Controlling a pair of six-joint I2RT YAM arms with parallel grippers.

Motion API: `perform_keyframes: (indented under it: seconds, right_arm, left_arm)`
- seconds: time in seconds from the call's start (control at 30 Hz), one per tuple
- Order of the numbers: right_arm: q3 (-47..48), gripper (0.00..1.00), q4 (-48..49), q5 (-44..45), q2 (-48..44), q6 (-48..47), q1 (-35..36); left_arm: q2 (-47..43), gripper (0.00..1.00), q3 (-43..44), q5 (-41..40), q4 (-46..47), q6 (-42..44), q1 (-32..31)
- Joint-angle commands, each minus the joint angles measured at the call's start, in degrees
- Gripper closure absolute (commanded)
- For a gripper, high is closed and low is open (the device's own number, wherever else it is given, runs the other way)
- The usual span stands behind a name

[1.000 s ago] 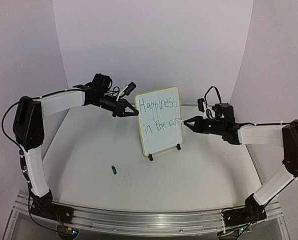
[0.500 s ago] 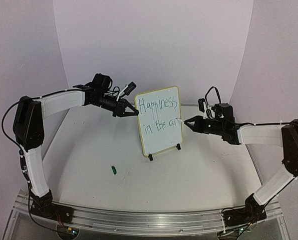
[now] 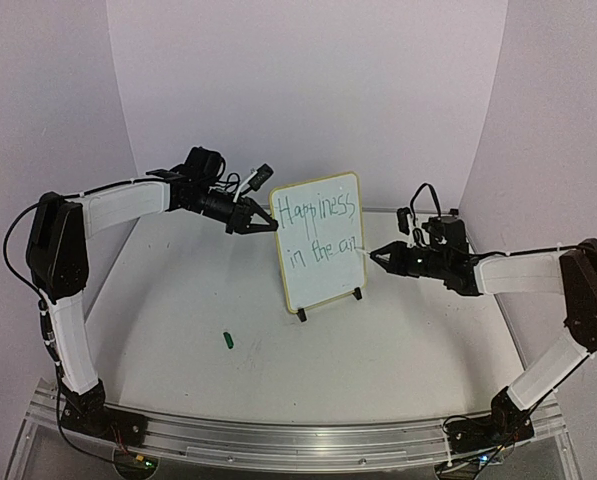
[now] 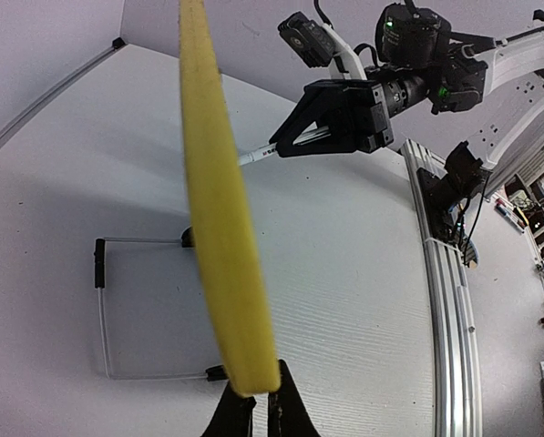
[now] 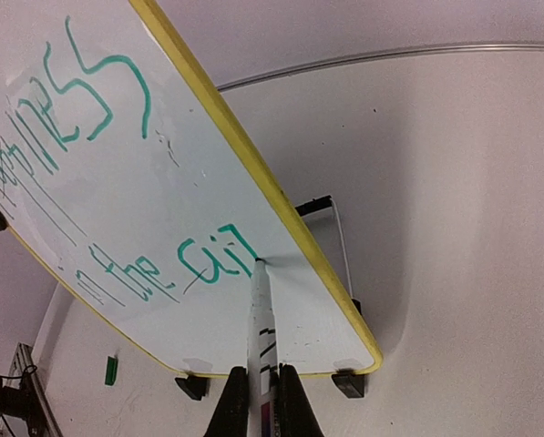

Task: Write a sentence on the whiteboard
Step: Write on the whiteboard with the whiteboard marker without the cap.

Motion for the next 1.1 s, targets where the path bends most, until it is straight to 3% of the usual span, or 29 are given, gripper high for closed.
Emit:
perform_keyframes:
  seconds: [0.0,1.07]
  right_arm:
    - [-0.9,1.00,1.1,0.1,1.0,0.4,-0.1]
    - [4.3,1.00,-0.3,1.1,-1.6,-0.3,-0.1]
  left_arm:
    - [0.7,1.00,-0.4,-1.8,-7.2,0.6,-2.3]
    - [0.5,1.00,-0.5,-2.0,-7.3,0.7,-2.4]
